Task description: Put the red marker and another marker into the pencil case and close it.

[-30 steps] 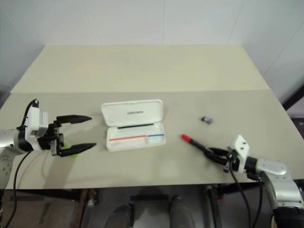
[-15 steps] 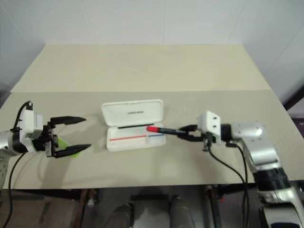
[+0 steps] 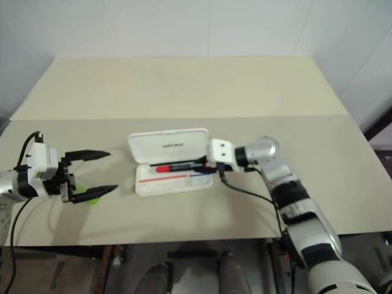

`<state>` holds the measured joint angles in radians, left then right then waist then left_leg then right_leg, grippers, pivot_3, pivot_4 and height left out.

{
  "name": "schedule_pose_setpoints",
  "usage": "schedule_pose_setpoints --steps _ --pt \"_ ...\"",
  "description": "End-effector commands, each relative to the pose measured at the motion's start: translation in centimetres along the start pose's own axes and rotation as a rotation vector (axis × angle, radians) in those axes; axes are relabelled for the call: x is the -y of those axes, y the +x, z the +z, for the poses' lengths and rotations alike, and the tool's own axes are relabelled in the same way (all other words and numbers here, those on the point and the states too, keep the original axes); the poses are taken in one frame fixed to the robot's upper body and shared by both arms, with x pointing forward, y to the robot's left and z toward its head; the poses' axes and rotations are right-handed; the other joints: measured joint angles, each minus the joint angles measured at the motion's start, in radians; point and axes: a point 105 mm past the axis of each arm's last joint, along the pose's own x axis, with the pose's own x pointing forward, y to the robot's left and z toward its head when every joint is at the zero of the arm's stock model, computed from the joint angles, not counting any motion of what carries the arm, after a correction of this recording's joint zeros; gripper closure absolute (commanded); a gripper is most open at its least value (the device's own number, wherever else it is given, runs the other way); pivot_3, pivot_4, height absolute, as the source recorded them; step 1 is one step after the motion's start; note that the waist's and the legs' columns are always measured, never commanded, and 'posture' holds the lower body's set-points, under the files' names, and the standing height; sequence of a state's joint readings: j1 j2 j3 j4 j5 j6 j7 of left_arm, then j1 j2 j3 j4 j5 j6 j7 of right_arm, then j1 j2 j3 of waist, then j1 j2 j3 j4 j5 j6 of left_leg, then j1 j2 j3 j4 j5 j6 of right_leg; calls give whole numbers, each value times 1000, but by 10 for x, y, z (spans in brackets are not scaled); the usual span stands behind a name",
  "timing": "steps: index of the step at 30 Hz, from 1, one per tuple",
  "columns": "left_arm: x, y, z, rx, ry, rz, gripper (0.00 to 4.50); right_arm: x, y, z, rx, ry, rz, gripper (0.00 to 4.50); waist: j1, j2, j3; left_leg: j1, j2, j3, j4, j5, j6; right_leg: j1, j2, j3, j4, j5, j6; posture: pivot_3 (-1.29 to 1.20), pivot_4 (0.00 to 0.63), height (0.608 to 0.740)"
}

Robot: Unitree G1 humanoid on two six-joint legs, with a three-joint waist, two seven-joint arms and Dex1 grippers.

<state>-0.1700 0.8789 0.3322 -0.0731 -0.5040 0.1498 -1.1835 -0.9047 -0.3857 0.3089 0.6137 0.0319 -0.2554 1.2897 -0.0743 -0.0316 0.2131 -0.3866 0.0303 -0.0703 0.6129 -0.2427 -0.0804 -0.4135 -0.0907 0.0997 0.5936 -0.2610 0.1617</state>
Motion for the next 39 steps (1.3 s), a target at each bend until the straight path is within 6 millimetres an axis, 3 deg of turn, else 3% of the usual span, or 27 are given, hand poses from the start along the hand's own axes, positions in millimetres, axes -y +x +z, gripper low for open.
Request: schedule_pose_setpoints --steps 1,11,12,17,21,25,31,36,39 --pt "-1 1 8 17 50 19 0 7 5 5 2 -36 3 3863 -1 0 0 0 0 0 0 0 0 0 0 0 0 0 0 0 150 740" --pt "2 6 10 35 45 36 0 7 22 0 -15 -49 24 3863 -13 0 0 0 0 0 0 0 0 0 0 0 0 0 1 0 150 740" --pt "2 8 11 37 45 35 0 8 22 0 -17 -57 14 3153 -13 0 0 0 0 0 0 0 0 0 0 0 1 0 1 0 150 740" --pt "3 13 13 52 46 29 0 14 23 3 -3 -75 -14 1436 -13 0 0 1 0 0 0 0 0 0 0 0 1 0 1 0 150 740" --pt "3 15 14 61 47 26 0 20 20 21 61 -89 -24 85 -13 0 0 1 0 0 0 0 0 0 0 0 1 0 1 0 150 740" --pt "2 16 14 62 48 22 0 22 11 53 213 -45 3 33 -13 1 0 1 1 0 0 0 0 0 1 0 1 0 1 0 150 740" --pt "3 19 14 70 45 23 0 3 -12 86 356 34 37 33 -5 1 0 0 1 -1 0 -1 -1 0 1 0 2 0 1 0 150 740" --pt "8 20 13 84 26 58 0 -23 -40 95 394 128 1 33 9 1 0 -1 1 -2 0 -1 -2 0 1 0 0 0 1 0 150 740" --pt "7 17 12 98 2 170 0 -33 -62 89 373 196 -41 33 11 1 0 -1 1 -1 0 -1 -2 0 1 0 -1 0 1 0 150 740"
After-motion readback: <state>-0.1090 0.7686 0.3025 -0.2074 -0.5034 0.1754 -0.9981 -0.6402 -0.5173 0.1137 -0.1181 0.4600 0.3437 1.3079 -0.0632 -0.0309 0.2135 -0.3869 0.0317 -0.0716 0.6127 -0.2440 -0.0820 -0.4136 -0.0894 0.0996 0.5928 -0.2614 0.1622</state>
